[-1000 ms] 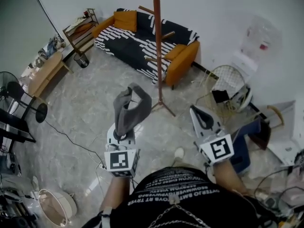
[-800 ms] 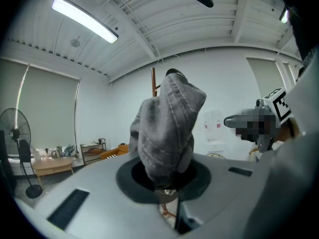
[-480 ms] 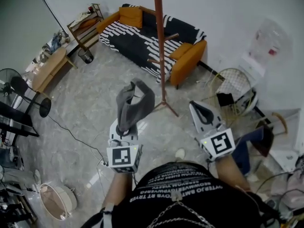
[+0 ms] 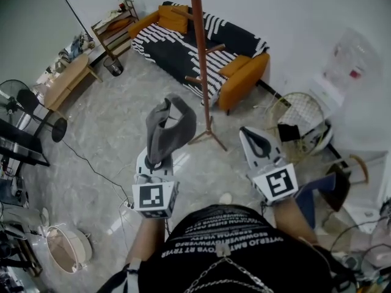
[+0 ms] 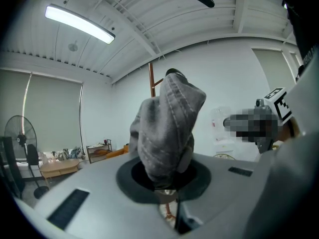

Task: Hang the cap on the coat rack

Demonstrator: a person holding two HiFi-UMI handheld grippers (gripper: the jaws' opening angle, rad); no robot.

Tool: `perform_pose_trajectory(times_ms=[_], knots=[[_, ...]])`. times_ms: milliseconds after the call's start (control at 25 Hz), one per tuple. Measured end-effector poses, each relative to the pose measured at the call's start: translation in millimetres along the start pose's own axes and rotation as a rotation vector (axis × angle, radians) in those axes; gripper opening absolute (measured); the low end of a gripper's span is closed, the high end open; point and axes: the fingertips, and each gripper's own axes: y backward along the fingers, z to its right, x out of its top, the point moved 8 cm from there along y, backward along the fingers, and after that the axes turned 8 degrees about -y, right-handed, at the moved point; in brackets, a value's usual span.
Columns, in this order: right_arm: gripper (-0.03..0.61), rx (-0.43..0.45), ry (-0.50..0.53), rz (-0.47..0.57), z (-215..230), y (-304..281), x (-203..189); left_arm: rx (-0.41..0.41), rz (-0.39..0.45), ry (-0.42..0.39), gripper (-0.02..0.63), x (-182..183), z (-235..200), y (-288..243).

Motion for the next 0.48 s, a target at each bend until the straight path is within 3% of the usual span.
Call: perform_pose_trajectory(times_ms=[480], knots=[[0.003,0.079,-0.01,0.014,41,-1,-4,0.042,-0.059,-0.043,0.017,13,34,-19]])
